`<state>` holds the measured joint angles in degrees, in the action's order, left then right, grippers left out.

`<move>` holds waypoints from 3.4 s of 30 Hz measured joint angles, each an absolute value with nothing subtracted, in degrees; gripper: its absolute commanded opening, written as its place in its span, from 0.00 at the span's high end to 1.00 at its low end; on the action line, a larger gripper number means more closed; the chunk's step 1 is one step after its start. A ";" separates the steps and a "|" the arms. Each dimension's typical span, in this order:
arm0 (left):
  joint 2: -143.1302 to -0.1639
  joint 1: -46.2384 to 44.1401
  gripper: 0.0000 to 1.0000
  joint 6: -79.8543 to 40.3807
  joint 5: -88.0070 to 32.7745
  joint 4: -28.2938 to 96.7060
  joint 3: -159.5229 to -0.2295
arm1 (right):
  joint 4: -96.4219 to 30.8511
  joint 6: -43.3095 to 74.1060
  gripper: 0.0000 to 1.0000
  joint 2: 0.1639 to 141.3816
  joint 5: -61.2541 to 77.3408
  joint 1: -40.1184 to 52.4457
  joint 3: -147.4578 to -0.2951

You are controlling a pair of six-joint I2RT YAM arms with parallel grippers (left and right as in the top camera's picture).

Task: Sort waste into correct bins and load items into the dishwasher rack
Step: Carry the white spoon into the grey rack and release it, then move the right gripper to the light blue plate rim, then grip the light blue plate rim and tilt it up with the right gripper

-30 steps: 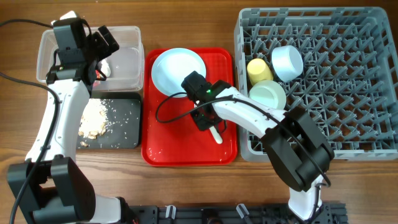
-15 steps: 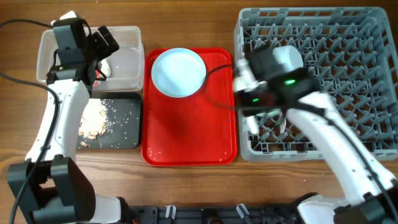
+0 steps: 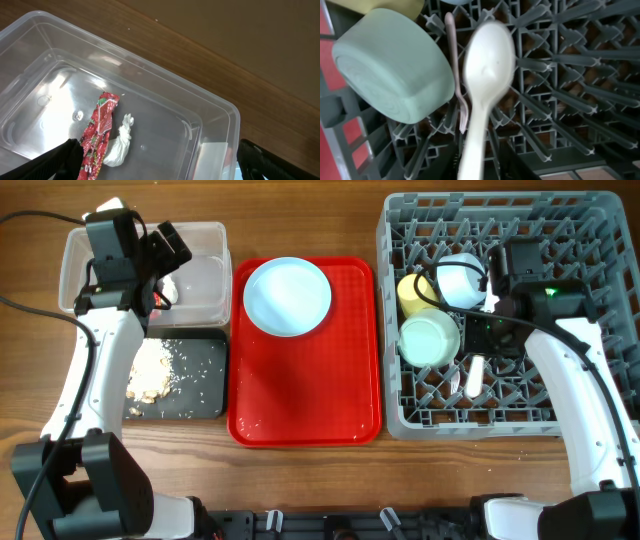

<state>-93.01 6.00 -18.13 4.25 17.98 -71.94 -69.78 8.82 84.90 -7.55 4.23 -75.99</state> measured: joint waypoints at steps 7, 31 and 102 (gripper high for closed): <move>-93.01 6.00 0.00 -18.13 4.25 17.98 -71.94 | -67.26 8.93 0.59 84.90 -6.83 4.23 -75.99; -93.01 6.00 0.00 -18.13 4.25 17.96 -71.94 | -0.78 6.79 0.93 116.55 14.57 30.35 -75.07; -93.01 6.00 0.00 -18.13 4.25 17.98 -71.94 | -29.41 6.13 0.54 114.41 -4.16 32.47 -78.48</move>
